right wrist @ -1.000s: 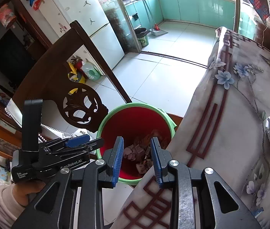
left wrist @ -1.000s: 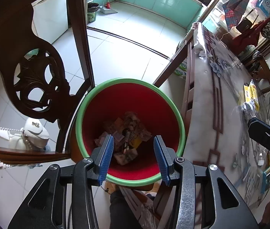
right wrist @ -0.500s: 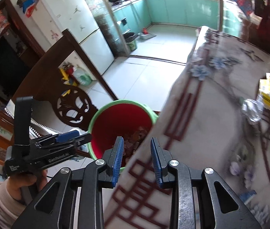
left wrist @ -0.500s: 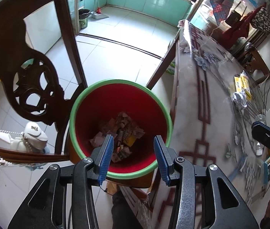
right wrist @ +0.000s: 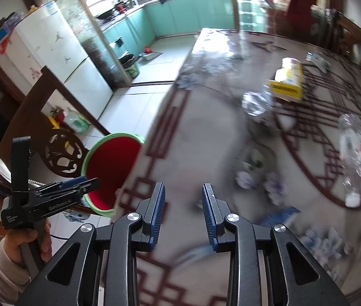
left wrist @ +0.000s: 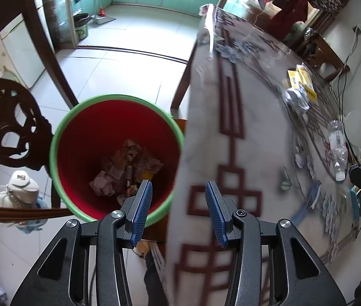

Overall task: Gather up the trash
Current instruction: 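Move both open grippers back toward the table, then grasp the crumpled foil with the left gripper while the right grasps the clear water bottle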

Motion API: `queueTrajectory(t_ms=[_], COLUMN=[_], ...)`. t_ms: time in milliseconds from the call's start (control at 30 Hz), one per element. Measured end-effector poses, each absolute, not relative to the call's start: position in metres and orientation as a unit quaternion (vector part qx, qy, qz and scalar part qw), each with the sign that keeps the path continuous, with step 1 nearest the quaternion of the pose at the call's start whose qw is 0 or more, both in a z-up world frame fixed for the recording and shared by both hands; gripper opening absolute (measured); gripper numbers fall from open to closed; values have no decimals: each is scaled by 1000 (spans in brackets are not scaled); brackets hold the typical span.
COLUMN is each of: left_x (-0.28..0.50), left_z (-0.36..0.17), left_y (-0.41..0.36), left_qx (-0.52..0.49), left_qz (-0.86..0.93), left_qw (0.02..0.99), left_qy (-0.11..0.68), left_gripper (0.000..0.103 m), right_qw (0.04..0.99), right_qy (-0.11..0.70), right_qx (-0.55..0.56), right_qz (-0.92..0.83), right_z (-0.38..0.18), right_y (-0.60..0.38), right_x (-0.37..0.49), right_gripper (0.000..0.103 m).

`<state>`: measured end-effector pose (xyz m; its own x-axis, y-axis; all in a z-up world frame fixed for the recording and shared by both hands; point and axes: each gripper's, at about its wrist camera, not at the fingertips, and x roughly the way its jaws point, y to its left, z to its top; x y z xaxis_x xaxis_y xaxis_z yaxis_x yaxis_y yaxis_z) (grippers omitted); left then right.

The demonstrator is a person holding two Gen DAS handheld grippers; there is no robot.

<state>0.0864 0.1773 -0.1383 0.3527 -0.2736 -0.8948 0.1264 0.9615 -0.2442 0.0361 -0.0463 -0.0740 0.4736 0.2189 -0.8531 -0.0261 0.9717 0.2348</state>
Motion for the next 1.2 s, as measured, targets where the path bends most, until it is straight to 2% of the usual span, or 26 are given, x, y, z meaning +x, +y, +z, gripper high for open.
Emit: queueTrajectory(t_ms=[700,967,1200], left_x=[5,9,31], left_z=[-116,-107,-98], left_y=[70,22,-13], left_qx=[-100,-81,-70], left_qz=[-34,-59,-90], left_qw=[836,837,843], left_qy=[538,537,526], left_gripper=[42,42,42], right_qw=[847,861,856], right_qy=[512,497,495], right_qx=[101,109,138], right_qz=[96,5,-50], right_z=[-90,-91,-100], right_y=[-214,-304,-370], right_x=[15,11,26], right_gripper=[36,45,48])
